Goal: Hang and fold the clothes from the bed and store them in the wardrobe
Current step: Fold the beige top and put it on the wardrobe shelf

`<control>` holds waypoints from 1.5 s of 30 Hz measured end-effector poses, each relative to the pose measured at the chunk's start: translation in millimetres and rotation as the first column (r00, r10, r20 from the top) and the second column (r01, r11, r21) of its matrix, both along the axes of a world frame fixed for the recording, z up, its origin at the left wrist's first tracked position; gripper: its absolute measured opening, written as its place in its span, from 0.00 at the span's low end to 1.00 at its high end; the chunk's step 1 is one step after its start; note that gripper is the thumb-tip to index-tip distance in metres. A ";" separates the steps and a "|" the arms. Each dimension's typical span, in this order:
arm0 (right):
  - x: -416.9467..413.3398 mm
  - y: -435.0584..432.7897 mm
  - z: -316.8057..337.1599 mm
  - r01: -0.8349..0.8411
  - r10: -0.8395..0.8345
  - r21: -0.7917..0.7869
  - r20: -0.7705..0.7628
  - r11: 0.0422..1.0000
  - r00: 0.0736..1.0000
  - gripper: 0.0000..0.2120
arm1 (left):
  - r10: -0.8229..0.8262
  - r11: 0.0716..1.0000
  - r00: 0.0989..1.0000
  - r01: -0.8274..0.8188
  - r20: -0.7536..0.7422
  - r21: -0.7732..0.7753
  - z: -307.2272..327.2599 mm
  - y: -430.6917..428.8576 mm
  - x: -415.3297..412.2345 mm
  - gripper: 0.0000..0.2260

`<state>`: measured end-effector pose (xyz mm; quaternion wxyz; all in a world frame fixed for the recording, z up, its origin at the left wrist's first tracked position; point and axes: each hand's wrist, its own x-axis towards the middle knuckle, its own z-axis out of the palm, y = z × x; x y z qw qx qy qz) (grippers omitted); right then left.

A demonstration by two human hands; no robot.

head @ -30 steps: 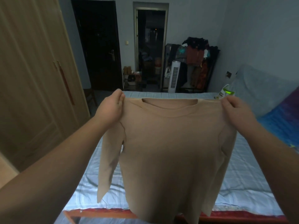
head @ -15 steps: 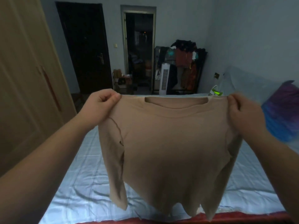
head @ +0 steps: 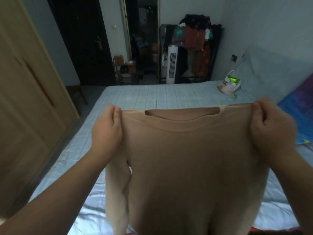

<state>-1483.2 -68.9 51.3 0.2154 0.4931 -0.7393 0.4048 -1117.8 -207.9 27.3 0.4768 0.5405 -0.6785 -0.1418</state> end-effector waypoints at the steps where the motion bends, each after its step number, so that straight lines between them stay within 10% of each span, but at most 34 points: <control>1: -15.4 -10.8 -9.4 -0.003 0.003 0.015 0.001 1.000 1.000 0.11 | 0.016 1.000 0.998 -0.014 0.055 -0.024 -11.5 -6.5 -10.3 0.13; 21: -251.2 -330.8 -285.7 -0.181 0.058 0.507 0.249 0.843 0.967 0.08 | 0.095 0.899 0.896 -0.264 0.434 0.349 -247.7 -264.6 -255.5 0.15; 33: -308.8 -513.4 -521.2 -0.057 0.003 0.697 0.078 0.715 0.997 0.14 | -0.010 0.849 0.769 -0.331 0.640 0.411 -495.0 -448.2 -324.8 0.15; 45: -330.9 -577.4 -621.2 0.084 -0.005 0.694 -0.115 0.715 0.993 0.13 | -0.013 0.869 0.674 -0.357 0.738 0.341 -598.4 -520.5 -343.7 0.15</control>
